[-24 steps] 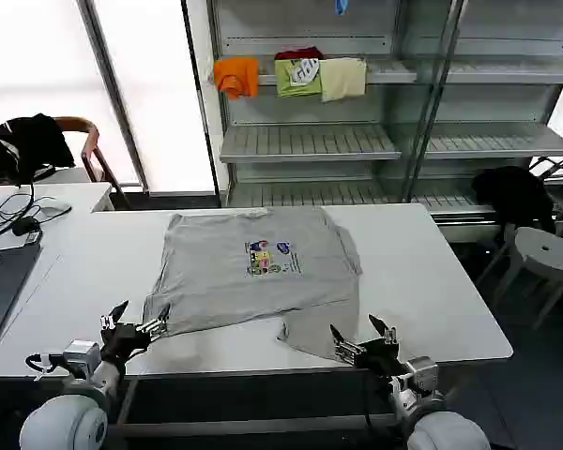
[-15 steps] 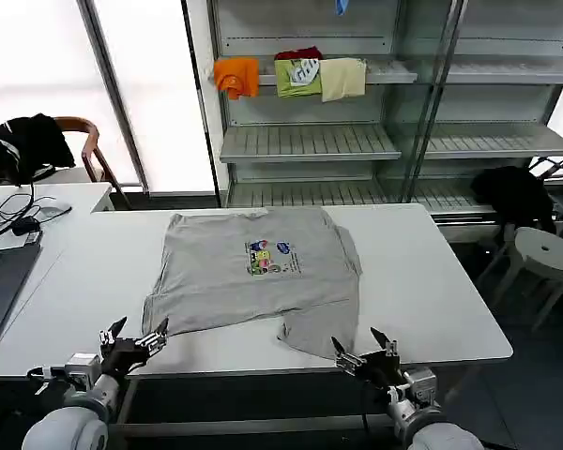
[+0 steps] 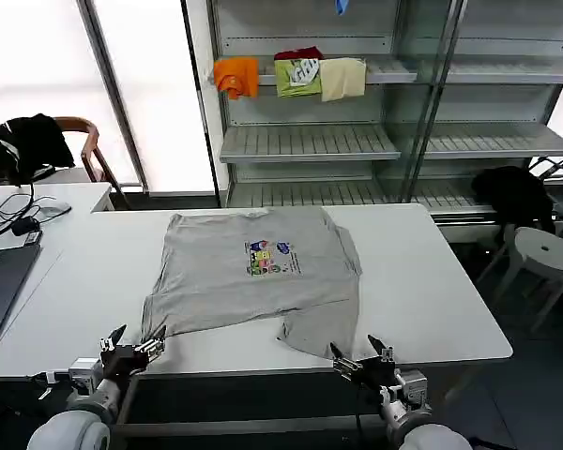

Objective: Fold and organize the clothes.

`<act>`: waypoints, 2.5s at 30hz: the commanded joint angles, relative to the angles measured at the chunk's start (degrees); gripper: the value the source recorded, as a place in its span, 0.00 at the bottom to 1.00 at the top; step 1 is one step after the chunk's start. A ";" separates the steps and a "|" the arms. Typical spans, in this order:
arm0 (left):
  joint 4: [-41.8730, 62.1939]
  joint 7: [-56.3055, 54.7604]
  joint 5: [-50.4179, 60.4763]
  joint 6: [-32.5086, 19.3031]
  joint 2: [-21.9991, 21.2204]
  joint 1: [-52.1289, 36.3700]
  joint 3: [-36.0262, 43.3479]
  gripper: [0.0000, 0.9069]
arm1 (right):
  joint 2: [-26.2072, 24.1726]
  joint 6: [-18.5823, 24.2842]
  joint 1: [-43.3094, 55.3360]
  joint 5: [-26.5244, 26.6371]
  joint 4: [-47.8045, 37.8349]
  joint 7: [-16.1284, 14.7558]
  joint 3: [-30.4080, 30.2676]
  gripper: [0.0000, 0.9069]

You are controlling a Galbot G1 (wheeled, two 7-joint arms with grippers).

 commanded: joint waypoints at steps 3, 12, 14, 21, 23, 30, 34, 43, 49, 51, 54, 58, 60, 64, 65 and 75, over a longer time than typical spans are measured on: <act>2.10 0.01 0.10 -0.65 -0.09 0.03 0.11 0.03 | 0.33 -0.07 0.17 -0.36 -0.93 0.02 -0.20 0.00; 2.64 1.16 -0.33 -0.83 -0.14 0.22 0.40 0.02 | 0.76 0.63 0.16 -0.93 -1.26 -0.98 -0.27 0.00; 2.78 1.38 -0.23 -0.94 -0.18 0.18 0.49 0.02 | 0.78 0.74 0.19 -0.92 -1.13 -0.98 -0.23 0.00; 2.55 2.20 -0.33 -0.98 -0.17 -0.17 0.69 0.01 | 0.68 1.35 0.23 -0.74 -0.42 -0.79 0.10 0.00; 2.52 2.12 -0.60 -1.18 -0.19 -0.45 0.74 0.01 | 0.55 1.68 0.18 -0.56 -0.06 -0.81 0.30 0.00; 1.63 1.86 -7.04 -6.76 -0.72 -4.48 -0.35 0.01 | 0.80 6.04 3.38 1.85 1.50 0.02 1.52 0.00; 0.81 2.00 -9.55 -6.87 -0.46 -10.06 -0.14 0.01 | 1.32 5.43 9.43 2.04 0.47 0.88 1.60 0.00; 8.56 1.68 -10.35 -4.75 -1.11 -21.76 2.18 0.01 | 3.63 3.14 26.55 3.37 -10.74 2.79 0.00 0.00; 14.26 1.28 -9.80 -4.63 -1.87 -26.36 2.99 0.01 | 5.84 3.05 36.66 3.14 -21.00 2.44 -0.81 0.00; 16.21 1.28 -9.41 -4.59 -2.16 -27.46 3.08 0.01 | 6.61 3.27 38.92 2.83 -25.30 2.07 -0.75 0.00; 18.34 1.41 -8.43 -4.63 -2.39 -28.48 3.27 0.01 | 7.22 3.70 41.37 1.83 -29.55 1.24 -0.82 0.00; 20.29 2.09 -6.83 -5.01 -2.53 -29.09 3.49 0.01 | 8.12 4.33 43.83 0.18 -34.25 0.19 -0.72 0.00; 21.65 2.23 -5.65 -5.15 -2.59 -29.54 3.51 0.01 | 8.71 4.92 45.27 -1.34 -37.77 -0.56 -0.72 0.00; 23.99 2.20 -4.45 -5.21 -2.57 -30.13 3.60 0.01 | 9.60 6.18 46.94 -3.47 -41.53 -1.77 -0.56 0.00; 24.37 2.22 -4.31 -5.18 -2.57 -30.27 3.58 0.01 | 9.75 6.43 47.30 -3.74 -42.23 -1.92 -0.52 0.00; 26.05 3.48 -1.28 -5.06 -2.39 -30.29 3.64 0.02 | 10.77 7.55 50.64 -6.04 -47.13 -2.86 -0.60 0.00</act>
